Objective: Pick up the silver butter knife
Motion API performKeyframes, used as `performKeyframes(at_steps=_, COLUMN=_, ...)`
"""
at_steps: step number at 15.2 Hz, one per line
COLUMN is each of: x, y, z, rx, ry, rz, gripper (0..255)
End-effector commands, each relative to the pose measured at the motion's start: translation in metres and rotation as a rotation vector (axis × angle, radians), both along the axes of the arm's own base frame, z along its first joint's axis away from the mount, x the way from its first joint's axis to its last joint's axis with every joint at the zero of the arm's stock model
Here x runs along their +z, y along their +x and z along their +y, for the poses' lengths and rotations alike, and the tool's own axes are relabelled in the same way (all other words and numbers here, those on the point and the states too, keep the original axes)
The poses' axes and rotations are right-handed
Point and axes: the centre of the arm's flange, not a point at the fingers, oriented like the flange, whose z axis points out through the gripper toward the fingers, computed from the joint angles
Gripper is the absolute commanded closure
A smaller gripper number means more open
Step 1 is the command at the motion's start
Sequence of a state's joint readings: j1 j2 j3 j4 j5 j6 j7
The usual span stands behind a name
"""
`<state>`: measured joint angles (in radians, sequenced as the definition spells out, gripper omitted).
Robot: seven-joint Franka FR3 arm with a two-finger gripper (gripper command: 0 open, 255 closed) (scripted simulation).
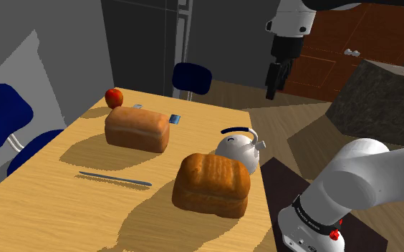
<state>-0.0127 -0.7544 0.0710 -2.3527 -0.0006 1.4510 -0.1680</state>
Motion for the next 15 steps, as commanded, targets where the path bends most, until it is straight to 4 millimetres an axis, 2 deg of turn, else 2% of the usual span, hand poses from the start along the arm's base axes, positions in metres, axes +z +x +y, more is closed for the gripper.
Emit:
performKeyframes(at_steps=1, x=0.0, y=0.0, z=0.0, rx=0.0, ry=0.0, rz=0.0, gripper=0)
performKeyframes(at_steps=15, x=-0.103, y=0.093, z=0.124, rx=0.176, ry=-0.002, rz=-0.007, gripper=0)
